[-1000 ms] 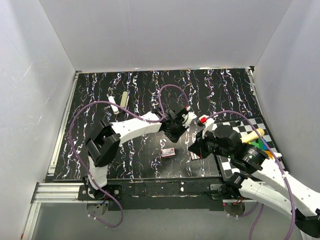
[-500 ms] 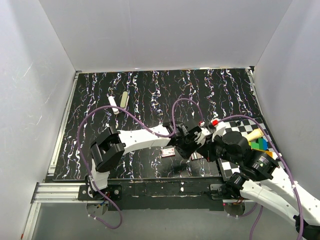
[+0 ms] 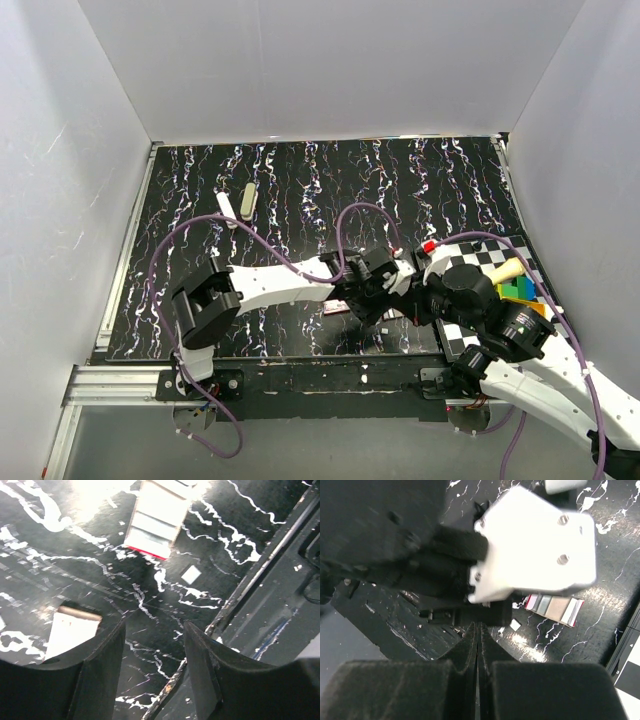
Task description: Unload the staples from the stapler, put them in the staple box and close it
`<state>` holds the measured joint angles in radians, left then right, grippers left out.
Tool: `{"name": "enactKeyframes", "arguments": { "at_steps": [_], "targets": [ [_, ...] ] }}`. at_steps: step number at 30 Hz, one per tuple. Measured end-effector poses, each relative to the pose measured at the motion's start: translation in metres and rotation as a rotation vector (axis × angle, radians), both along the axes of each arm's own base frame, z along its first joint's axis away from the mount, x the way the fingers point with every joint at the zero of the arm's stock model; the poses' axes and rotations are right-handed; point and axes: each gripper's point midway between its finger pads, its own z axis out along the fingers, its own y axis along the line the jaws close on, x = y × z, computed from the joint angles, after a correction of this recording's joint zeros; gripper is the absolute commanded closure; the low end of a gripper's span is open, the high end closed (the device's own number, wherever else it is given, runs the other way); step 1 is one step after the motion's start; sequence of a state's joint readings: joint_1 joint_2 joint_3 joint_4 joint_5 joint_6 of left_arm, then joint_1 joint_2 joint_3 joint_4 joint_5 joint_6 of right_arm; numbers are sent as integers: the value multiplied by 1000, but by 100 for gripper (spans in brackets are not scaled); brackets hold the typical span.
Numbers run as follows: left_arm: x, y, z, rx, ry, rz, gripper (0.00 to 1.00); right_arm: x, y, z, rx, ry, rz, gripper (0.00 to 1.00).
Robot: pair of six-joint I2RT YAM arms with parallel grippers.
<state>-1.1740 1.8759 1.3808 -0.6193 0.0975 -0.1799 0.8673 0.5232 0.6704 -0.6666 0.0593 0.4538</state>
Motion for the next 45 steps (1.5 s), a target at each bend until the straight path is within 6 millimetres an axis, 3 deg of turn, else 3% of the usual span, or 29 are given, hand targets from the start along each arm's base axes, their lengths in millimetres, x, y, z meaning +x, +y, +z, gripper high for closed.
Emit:
{"name": "enactKeyframes", "arguments": {
  "at_steps": [3, 6, 13, 17, 23, 32, 38, 45],
  "targets": [
    [7, 9, 11, 3, -51, 29, 50, -1, 1, 0, 3, 3, 5, 98],
    [14, 12, 36, -40, -110, 52, 48, -2, 1, -7, -9, 18, 4, 95],
    [24, 36, 109, -188, -239, 130, 44, -7, 0, -44, -95, 113, 13, 84],
    [29, 55, 132, -244, -278, 180, 44, -8, 3, -62, -142, 168, 26, 78],
    [39, 93, 141, -270, -319, 276, 48, 0, 21, -75, -191, 226, 55, 71],
    [40, 145, 150, -363, -380, 388, 47, 51, 81, -59, -200, 213, 74, 63],
    [42, 165, 163, -439, -437, 426, 44, 80, 117, -62, -247, 173, 172, 55],
    [48, 177, 167, -453, -489, 453, 41, 104, 146, -88, -326, 166, 275, 49]
  ]
}}
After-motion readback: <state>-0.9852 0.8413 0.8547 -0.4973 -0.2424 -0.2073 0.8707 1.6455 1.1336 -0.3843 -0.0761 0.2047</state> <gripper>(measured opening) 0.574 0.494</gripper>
